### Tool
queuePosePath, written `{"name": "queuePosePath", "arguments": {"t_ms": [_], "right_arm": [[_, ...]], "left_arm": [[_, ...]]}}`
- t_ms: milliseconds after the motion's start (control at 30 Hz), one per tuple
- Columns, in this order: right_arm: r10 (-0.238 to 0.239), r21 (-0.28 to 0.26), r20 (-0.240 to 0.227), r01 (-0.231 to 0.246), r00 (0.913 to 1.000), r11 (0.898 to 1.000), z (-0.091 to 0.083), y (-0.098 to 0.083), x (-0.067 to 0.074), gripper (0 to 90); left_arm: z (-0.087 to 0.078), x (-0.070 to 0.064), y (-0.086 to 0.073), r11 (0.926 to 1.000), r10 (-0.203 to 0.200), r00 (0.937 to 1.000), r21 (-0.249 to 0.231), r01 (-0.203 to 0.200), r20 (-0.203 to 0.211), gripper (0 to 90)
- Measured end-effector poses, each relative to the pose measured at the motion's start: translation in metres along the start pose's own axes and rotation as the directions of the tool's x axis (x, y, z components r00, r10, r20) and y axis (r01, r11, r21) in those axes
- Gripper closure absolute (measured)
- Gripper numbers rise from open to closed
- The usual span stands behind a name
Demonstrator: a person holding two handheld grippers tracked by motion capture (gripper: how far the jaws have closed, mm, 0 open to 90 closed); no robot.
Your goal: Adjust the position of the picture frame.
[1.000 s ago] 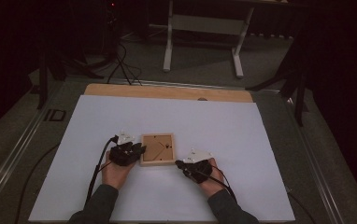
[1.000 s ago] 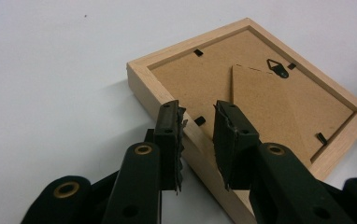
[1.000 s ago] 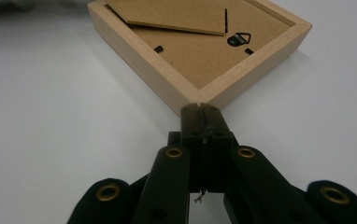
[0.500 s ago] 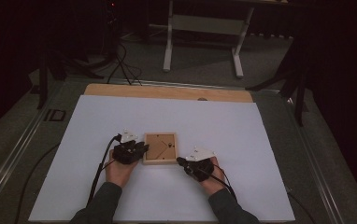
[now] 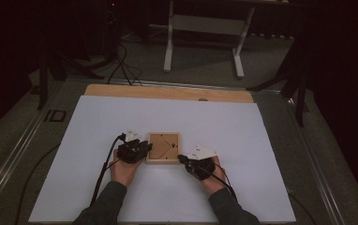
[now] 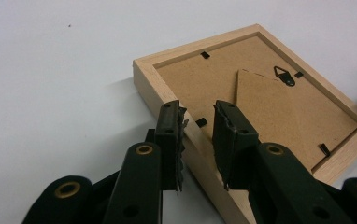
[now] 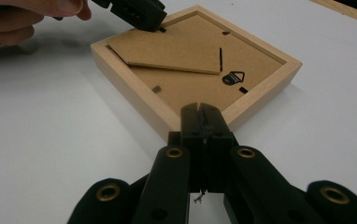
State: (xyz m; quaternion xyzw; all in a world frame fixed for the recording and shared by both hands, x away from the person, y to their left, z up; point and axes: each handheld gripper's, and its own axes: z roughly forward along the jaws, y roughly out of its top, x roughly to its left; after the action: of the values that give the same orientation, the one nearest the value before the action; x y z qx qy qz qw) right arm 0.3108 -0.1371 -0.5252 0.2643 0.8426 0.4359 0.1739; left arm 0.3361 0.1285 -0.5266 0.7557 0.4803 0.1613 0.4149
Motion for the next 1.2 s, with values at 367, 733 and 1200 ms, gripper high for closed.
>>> {"name": "queuePosePath", "arguments": {"t_ms": [367,733,1200], "right_arm": [[-0.031,0.006,0.013,0.031,0.9994,1.000,0.000,0.000,0.000,89.8],[-0.019,-0.001,0.011,0.019,0.9998,1.000,0.000,-0.001,-0.001,89.9],[-0.019,-0.002,0.013,0.019,0.9997,1.000,0.000,-0.001,-0.001,89.9]], "left_arm": [[-0.001,-0.001,-0.001,0.9999,-0.010,0.9999,0.001,0.010,0.000,73.1],[-0.003,0.004,-0.003,0.9997,-0.023,0.9997,-0.010,0.023,0.012,64.8],[-0.021,-0.005,0.004,0.9971,0.021,0.9986,-0.075,-0.017,0.048,53.9]]}}
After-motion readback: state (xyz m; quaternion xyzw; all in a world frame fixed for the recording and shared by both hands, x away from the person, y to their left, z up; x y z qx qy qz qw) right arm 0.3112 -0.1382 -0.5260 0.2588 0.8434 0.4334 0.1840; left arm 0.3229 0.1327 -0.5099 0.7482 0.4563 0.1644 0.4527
